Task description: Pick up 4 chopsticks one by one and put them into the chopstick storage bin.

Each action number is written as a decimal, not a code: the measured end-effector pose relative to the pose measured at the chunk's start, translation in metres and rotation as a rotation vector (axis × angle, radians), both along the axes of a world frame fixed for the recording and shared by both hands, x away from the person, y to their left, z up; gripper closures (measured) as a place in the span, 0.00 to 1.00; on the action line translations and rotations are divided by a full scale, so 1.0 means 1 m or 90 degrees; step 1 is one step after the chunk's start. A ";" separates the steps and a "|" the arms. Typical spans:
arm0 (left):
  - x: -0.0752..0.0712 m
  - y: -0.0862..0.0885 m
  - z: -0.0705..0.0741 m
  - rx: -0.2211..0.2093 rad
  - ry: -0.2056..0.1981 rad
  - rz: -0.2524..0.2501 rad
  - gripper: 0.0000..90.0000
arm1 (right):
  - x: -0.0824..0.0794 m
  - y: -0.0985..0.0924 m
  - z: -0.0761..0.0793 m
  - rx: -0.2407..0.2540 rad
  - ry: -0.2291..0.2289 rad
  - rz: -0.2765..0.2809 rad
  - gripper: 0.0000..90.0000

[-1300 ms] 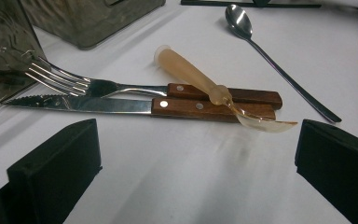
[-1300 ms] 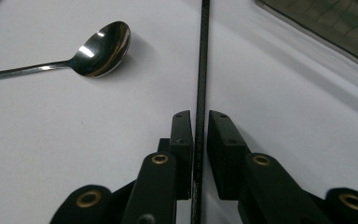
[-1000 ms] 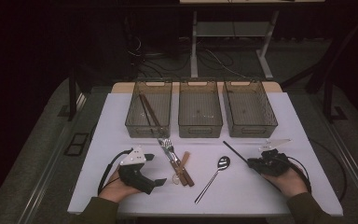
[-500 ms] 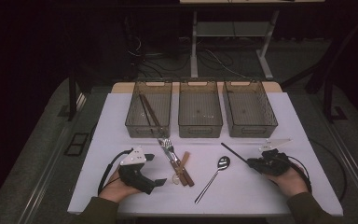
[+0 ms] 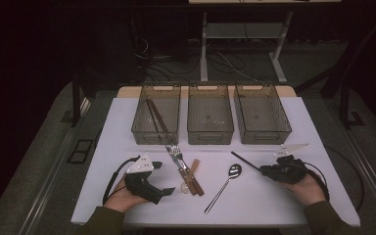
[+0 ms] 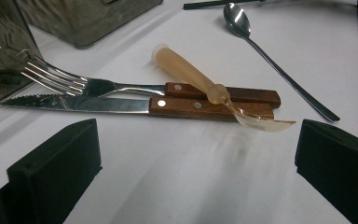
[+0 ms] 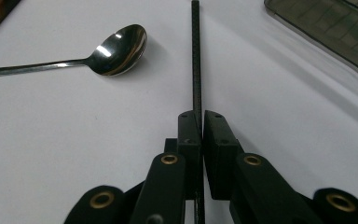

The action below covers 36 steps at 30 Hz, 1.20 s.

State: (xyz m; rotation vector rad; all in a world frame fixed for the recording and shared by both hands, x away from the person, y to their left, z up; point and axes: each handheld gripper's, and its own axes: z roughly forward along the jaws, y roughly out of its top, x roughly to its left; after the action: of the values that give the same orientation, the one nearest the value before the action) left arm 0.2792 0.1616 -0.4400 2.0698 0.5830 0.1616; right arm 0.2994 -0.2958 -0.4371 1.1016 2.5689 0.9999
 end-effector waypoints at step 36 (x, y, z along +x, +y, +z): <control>0.000 -0.001 -0.001 -0.008 0.005 0.001 0.00 | 0.006 0.032 0.032 0.084 -0.028 0.047 0.95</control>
State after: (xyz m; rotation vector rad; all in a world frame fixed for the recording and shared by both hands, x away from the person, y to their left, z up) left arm 0.2791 0.1608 -0.4406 2.0589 0.5890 0.1512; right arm 0.3050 -0.2642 -0.4053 1.0084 2.5572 1.2129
